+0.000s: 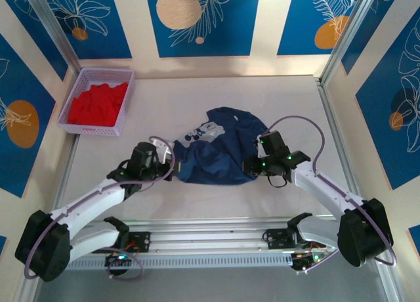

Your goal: Fold the inside-out t-shirt

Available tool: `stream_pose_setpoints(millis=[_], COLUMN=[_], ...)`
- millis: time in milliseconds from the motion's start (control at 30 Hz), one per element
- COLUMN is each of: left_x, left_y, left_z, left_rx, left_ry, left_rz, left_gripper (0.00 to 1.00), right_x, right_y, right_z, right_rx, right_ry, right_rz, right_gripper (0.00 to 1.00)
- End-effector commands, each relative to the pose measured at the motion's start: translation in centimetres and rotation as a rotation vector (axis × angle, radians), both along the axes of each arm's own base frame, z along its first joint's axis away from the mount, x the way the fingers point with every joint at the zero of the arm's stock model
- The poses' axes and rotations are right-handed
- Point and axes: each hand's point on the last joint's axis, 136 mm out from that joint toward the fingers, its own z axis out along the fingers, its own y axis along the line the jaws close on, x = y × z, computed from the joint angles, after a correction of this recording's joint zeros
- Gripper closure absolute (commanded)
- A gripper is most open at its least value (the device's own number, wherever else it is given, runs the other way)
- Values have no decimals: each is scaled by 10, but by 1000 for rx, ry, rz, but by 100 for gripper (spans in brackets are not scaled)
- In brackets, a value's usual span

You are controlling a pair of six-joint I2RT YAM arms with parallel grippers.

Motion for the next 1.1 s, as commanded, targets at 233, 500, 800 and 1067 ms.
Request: stream_pose_setpoints(millis=[233,500,800,1067], left_x=[-13,-20,-12,-9], left_y=[33,59,64,-7], left_z=[-47,-66,-21,15], left_rx=[149,229,204,-13], left_ry=[95,213,117,81], left_rz=[108,266,295,-1], left_gripper=[100,100,47,34], right_x=[59,105,24,-41], right_y=[116,145,158,190], right_z=[25,-24,2,30], right_rx=[23,-78,181,524], right_ry=[-212,-149,-44,48], right_rz=[358,426,544,707], right_gripper=[42,66,100,79])
